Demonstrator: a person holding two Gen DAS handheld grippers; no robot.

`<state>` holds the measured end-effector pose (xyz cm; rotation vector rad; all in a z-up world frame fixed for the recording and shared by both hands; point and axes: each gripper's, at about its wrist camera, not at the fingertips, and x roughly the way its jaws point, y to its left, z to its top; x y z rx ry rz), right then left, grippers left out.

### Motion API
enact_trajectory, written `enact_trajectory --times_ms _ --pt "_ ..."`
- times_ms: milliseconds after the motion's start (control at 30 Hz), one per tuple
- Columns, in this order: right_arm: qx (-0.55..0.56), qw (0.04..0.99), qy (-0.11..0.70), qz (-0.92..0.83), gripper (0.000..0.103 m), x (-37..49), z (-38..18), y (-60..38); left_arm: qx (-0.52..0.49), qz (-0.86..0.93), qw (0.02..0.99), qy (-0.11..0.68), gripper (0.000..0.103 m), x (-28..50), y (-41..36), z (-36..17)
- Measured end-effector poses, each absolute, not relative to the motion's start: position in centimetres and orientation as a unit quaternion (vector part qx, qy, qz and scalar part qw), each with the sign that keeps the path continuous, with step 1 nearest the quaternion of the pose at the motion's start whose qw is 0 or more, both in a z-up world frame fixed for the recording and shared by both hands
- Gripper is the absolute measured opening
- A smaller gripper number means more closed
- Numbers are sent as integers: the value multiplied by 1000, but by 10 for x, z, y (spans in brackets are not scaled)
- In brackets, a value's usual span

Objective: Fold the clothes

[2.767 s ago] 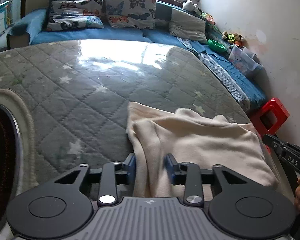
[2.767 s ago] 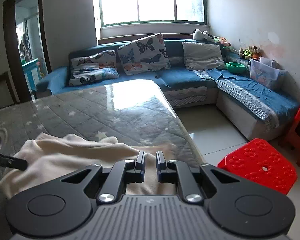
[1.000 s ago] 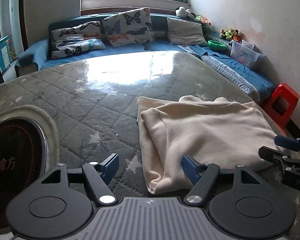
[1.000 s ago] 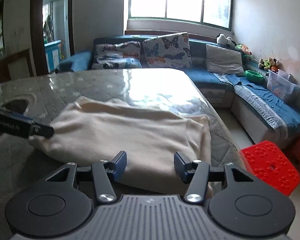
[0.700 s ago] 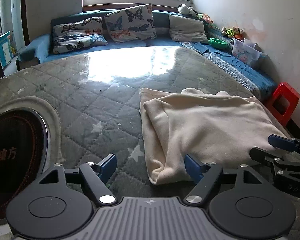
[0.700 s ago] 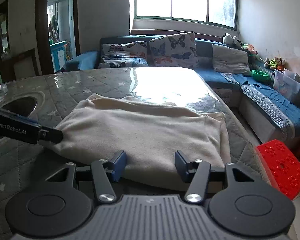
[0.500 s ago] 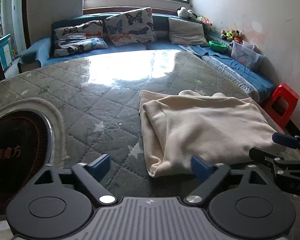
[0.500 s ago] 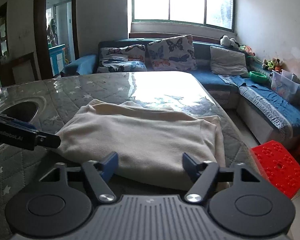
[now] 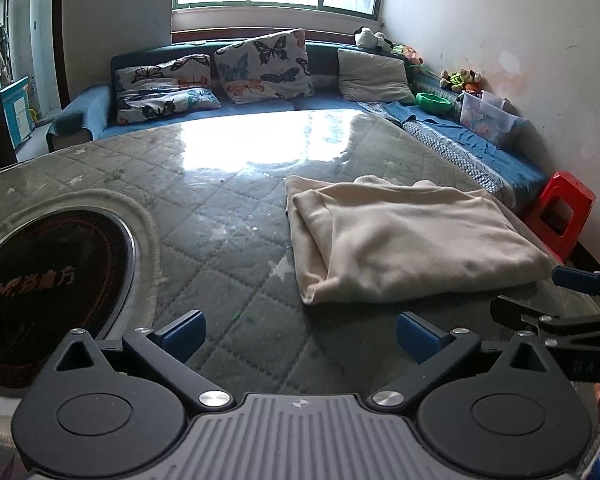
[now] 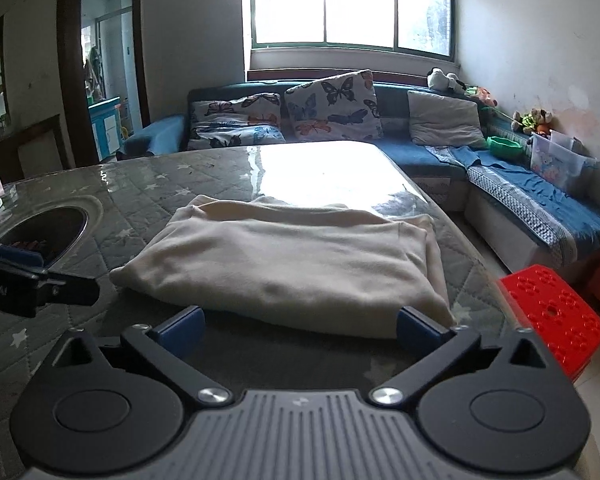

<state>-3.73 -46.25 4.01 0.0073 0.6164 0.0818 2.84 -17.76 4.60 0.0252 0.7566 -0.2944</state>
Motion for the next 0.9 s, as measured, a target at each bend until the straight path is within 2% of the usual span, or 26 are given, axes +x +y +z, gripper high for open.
enact_trajectory --times_ms 900 --pt "39 945 323 -33 103 -83 27 -454 16 -139 917 374 103 -28 -171 40"
